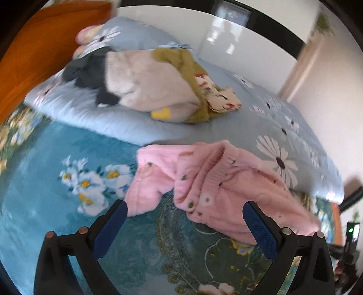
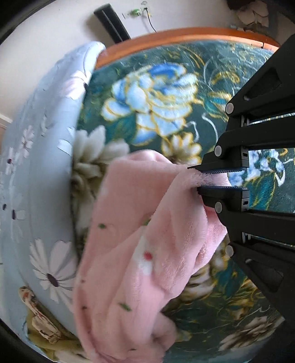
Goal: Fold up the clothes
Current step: 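Pull the pink garment onto the teal blanket with the right gripper, then grasp a garment edge with the left gripper while the right gripper holds another edge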
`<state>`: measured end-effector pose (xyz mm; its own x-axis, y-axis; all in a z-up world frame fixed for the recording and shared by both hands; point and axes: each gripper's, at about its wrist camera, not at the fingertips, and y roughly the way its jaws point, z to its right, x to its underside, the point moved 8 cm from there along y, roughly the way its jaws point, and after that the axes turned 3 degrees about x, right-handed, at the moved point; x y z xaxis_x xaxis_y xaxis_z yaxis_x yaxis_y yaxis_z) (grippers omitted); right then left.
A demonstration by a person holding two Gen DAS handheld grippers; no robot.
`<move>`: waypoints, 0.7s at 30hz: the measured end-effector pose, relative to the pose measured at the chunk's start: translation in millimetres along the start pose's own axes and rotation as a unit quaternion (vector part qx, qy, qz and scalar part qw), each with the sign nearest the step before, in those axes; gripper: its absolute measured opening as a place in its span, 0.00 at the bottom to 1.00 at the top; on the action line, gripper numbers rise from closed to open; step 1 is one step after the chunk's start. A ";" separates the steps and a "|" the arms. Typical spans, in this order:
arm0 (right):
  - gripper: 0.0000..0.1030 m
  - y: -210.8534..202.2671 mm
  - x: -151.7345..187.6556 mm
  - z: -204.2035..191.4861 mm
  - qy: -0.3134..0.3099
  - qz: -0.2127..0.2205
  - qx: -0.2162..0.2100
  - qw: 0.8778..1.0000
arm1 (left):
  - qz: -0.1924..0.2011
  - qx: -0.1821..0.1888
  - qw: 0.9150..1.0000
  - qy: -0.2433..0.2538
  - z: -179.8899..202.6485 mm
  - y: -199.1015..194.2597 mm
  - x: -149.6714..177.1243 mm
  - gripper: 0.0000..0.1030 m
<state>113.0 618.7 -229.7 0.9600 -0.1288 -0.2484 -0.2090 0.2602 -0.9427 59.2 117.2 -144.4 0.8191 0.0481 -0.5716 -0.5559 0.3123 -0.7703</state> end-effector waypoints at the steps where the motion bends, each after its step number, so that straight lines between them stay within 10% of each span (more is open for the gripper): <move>1: 0.10 -2.5 -0.1 -1.3 -0.005 -0.001 -0.005 1.000 | -0.004 0.000 1.000 0.014 6.0 6.1 -1.7 1.00; 10: 0.33 -61.6 -20.4 -23.0 -0.071 0.061 -0.058 0.994 | -0.029 0.035 0.996 0.082 46.1 64.1 -24.2 0.90; 21: 0.33 -60.8 -38.7 -36.8 -0.046 0.059 -0.090 0.993 | -0.088 0.016 0.988 0.127 64.6 131.7 -39.4 0.76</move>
<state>81.7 572.7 -171.0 0.9379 -0.0180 -0.3464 -0.3435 0.0912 -0.9347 -37.1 217.7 -205.0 0.8388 -0.2480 -0.4846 -0.3994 0.3246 -0.8574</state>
